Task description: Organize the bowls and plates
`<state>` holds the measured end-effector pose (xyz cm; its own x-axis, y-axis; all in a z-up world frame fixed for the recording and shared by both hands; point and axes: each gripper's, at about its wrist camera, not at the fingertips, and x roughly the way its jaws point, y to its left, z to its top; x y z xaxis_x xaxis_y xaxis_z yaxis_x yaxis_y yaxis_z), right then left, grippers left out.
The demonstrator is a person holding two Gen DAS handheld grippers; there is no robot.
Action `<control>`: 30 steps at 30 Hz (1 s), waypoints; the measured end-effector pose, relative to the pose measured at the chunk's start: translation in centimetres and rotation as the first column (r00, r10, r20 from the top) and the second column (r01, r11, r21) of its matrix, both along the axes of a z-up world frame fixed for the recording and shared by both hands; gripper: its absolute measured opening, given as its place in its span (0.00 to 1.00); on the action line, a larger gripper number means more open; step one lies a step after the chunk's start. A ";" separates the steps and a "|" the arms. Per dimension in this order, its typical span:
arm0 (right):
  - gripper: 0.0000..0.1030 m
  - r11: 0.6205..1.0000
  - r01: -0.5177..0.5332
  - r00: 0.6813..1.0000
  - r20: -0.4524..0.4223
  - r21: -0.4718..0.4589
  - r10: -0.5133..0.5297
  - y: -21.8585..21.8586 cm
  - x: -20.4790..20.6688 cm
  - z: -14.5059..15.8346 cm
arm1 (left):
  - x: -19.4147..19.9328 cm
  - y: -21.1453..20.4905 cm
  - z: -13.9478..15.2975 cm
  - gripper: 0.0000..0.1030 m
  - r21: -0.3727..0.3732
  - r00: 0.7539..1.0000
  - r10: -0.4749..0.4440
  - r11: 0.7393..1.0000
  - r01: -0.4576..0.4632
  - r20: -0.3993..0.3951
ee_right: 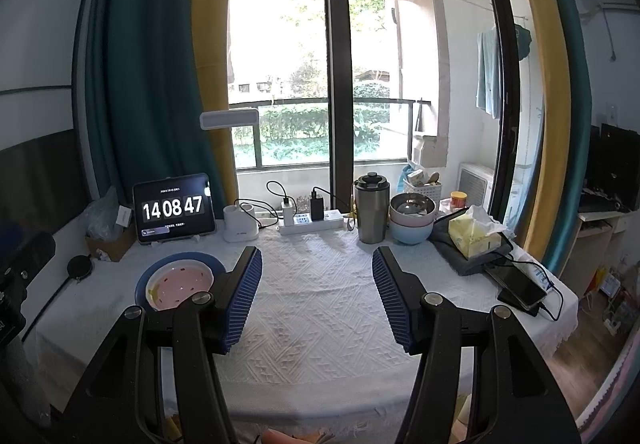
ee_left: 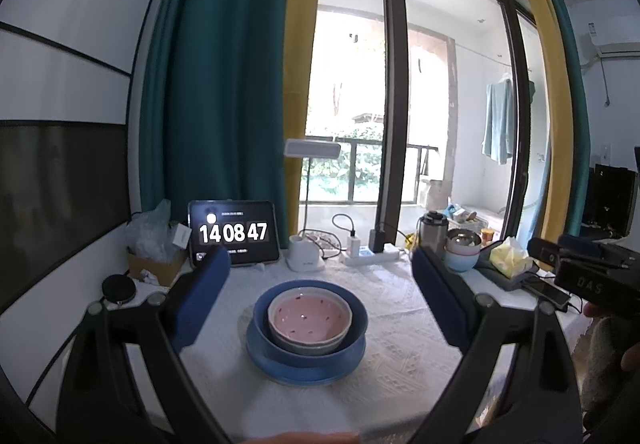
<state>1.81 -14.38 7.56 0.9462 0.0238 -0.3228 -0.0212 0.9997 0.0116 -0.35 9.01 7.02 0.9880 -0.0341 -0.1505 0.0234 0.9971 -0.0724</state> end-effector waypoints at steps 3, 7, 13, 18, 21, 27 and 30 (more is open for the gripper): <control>0.59 1.000 0.000 1.000 0.000 0.000 0.000 0.0 0.0 0.0 | -0.2 -0.1 -0.1 0.91 0.001 1.000 -0.002 1.000 0.002 -0.001; 0.59 1.000 0.000 1.000 0.000 0.000 0.000 0.0 0.0 0.0 | -0.3 -0.3 -0.2 0.91 0.001 1.000 -0.004 1.000 0.004 -0.003; 0.59 1.000 0.000 1.000 0.000 0.000 0.000 0.0 0.0 0.0 | -0.3 -0.4 -0.1 0.91 0.001 1.000 -0.005 1.000 0.005 -0.004; 0.59 1.000 0.000 1.000 -0.003 0.002 0.000 0.0 0.0 0.0 | -0.3 -0.4 -0.1 0.91 0.001 1.000 -0.006 1.000 0.006 -0.005; 0.59 1.000 -0.001 1.000 -0.004 0.002 0.001 0.0 0.0 0.0 | -0.4 -0.4 -0.1 0.91 0.000 1.000 -0.005 1.000 0.005 -0.005; 0.59 1.000 -0.001 1.000 -0.004 0.002 0.001 0.0 0.1 0.0 | -0.4 -0.5 -0.1 0.91 -0.001 1.000 -0.005 1.000 0.005 -0.008; 0.59 1.000 0.000 1.000 -0.004 0.002 0.000 0.0 0.1 0.0 | -0.3 -0.4 -0.1 0.91 0.000 1.000 -0.006 1.000 0.006 -0.007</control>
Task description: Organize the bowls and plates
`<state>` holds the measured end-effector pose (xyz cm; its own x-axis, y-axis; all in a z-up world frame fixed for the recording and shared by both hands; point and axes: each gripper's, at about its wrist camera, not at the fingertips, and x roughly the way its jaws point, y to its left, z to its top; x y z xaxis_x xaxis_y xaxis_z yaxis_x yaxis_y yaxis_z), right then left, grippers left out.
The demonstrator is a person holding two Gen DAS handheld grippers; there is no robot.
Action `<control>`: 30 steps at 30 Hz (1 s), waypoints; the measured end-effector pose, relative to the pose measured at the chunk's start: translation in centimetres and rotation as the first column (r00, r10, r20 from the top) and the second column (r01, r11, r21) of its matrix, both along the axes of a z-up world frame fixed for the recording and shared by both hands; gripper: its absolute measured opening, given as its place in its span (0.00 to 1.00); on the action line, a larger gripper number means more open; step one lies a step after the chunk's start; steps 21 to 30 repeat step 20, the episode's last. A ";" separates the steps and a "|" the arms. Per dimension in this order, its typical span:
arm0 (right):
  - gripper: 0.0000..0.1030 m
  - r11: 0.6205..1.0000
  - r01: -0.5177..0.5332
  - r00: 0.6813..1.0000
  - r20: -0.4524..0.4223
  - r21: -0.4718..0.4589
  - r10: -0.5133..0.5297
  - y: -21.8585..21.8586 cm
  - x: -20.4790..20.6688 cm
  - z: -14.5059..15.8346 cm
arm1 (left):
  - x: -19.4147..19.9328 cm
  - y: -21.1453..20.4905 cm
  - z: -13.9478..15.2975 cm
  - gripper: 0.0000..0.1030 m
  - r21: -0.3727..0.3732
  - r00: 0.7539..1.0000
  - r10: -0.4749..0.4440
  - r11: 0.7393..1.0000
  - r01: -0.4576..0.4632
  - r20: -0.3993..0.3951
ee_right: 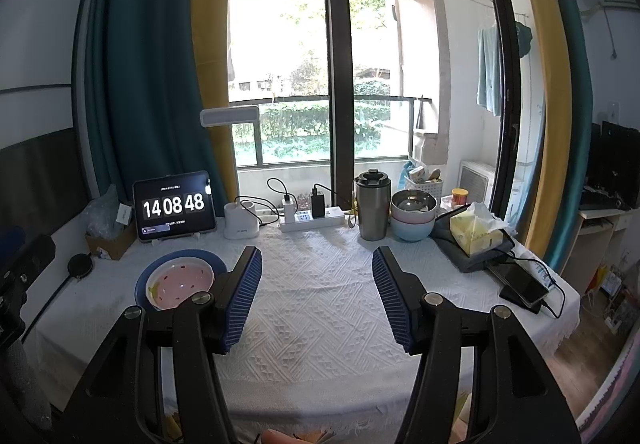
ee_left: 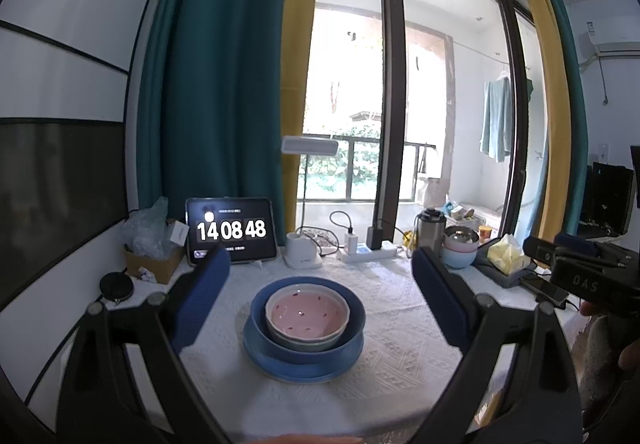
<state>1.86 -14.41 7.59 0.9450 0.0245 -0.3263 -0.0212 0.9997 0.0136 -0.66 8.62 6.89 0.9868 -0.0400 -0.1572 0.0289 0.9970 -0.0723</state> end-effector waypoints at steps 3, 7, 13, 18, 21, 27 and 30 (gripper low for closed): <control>0.59 1.000 0.000 1.000 0.000 -0.001 0.000 0.0 0.0 0.0 | 0.0 0.0 0.0 0.91 0.000 1.000 0.000 1.000 0.000 0.000; 0.59 1.000 0.000 1.000 0.000 0.000 0.000 0.0 0.0 0.0 | 0.0 0.0 0.0 0.91 0.000 1.000 0.000 1.000 0.000 0.000; 0.59 1.000 -0.001 1.000 -0.001 0.000 0.001 0.0 0.1 0.0 | 0.0 0.0 -0.1 0.91 0.000 1.000 0.000 1.000 0.000 -0.002; 0.59 1.000 -0.001 1.000 -0.002 0.001 0.001 0.0 0.1 0.0 | -0.3 -0.1 -0.3 0.91 -0.001 1.000 -0.006 1.000 0.006 -0.003; 0.59 1.000 -0.001 1.000 -0.003 0.001 0.001 0.0 0.1 0.0 | -0.3 -0.1 -0.4 0.91 -0.005 1.000 -0.005 1.000 0.005 -0.005; 0.59 1.000 -0.001 1.000 -0.003 0.001 0.001 0.0 0.1 0.0 | -0.3 -0.1 -0.4 0.91 -0.005 1.000 -0.005 1.000 0.005 -0.005; 0.59 1.000 -0.001 1.000 -0.003 0.001 0.001 0.0 0.1 0.0 | -0.3 -0.1 -0.4 0.91 -0.005 1.000 -0.005 1.000 0.005 -0.005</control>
